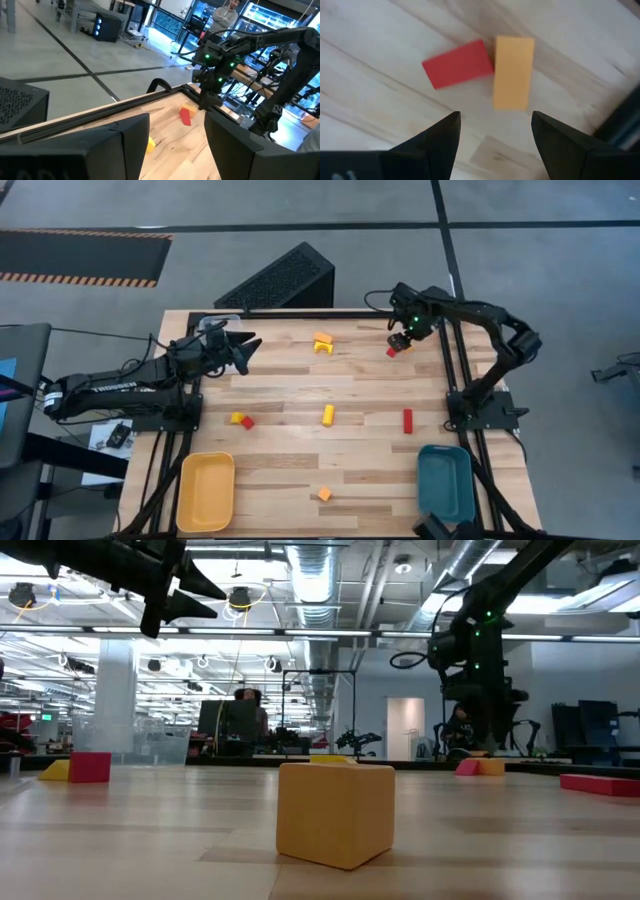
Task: Sort & place blocks by color
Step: Put the top right orange block in the dark green bin
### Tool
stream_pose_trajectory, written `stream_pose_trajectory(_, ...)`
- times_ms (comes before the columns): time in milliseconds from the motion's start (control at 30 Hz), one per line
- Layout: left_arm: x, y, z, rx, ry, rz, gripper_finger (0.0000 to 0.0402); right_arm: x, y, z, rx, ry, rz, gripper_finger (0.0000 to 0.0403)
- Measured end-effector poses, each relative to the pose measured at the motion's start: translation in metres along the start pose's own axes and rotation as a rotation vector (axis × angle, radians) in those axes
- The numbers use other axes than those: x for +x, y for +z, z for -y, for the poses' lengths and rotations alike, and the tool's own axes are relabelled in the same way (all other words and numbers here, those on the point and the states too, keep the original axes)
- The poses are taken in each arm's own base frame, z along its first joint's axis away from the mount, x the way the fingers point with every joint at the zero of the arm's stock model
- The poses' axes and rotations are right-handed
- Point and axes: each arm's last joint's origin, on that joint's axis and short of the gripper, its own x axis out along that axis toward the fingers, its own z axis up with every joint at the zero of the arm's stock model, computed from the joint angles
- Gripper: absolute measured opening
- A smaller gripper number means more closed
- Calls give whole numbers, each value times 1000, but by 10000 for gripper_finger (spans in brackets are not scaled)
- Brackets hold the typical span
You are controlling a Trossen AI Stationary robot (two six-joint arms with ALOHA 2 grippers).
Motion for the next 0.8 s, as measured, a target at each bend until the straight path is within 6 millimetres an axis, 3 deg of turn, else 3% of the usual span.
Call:
stream_pose_trajectory(567, 0, -1, 0, 14, -2, -9, 183, 38, 12, 5, 8, -37, -70, 270)
stream_pose_trajectory(800, 0, -3, -1, 20, 5, -30, 183, 42, 15, 5, 20, -54, -54, 265)
